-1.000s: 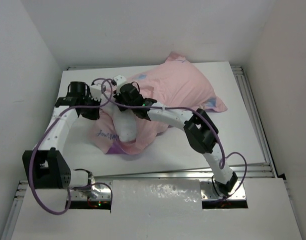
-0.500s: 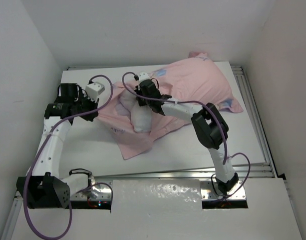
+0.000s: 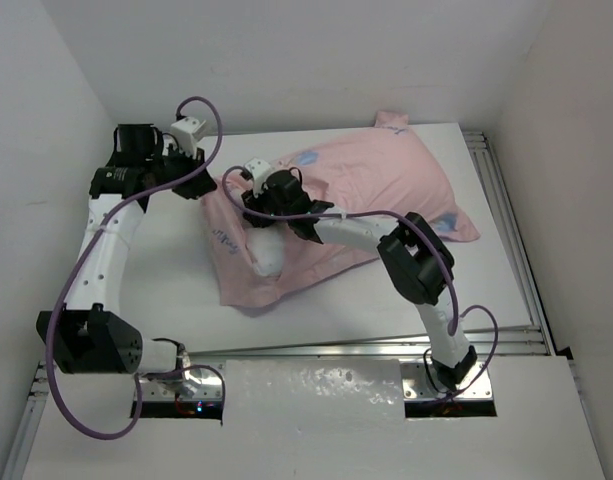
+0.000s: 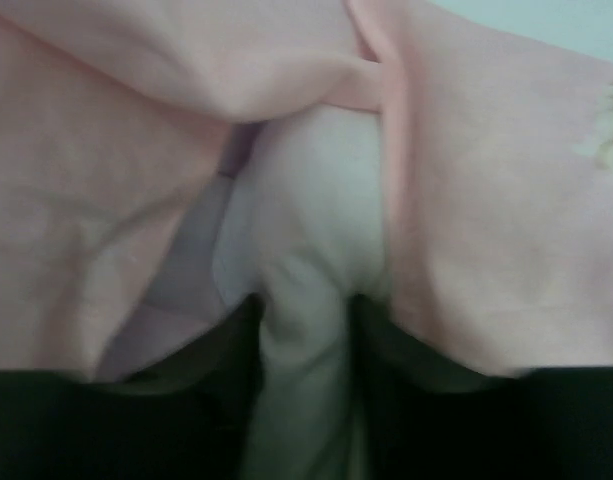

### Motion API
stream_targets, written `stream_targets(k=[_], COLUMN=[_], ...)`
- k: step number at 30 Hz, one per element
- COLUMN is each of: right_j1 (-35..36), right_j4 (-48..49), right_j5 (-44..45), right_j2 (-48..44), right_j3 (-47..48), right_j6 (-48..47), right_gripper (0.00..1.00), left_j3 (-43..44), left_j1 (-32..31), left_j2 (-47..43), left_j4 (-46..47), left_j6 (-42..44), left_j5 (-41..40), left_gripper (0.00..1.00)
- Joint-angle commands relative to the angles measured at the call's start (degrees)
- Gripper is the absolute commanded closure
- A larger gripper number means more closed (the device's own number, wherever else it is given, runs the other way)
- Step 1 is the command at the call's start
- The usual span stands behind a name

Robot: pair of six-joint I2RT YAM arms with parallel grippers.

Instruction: Put the pillow into the pillowcase

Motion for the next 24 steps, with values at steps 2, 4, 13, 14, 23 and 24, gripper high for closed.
stream_targets(k=[2, 4, 13, 14, 23, 24], right_j1=[0.7, 0.3, 0.7, 1.1, 3.4, 4.0], right_j4=[-14.8, -14.0, -4.1, -1.7, 5.5, 5.6], right_j5=[-11.0, -14.0, -27.8, -28.1, -27.0, -27.1], right_j2=[-7.0, -11.9, -25.6, -25.2, -8.1, -6.4], right_j3=[2.8, 0.1, -16.1, -17.4, -7.2, -7.1], right_j6=[-1.9, -2.7, 7.0, 10.0, 12.1, 11.8], right_gripper=[0.39, 0.28, 0.45, 0.41, 0.23, 0.25], left_j3=[0.3, -2.1, -9.4, -11.3, -14.0, -14.5], left_j1=[0.1, 0.2, 0.3, 0.2, 0.3, 0.2], left_j2=[-1.9, -2.9, -8.1, -9.3, -11.4, -11.6], left_j4=[3.1, 1.4, -2.7, -2.6, -2.3, -2.1], left_j6=[3.1, 4.9, 8.2, 8.3, 5.6, 4.6], left_j5=[-0.2, -0.5, -4.8, -5.2, -7.6, -8.0], left_gripper=[1.0, 1.0, 1.0, 1.0, 1.0, 1.0])
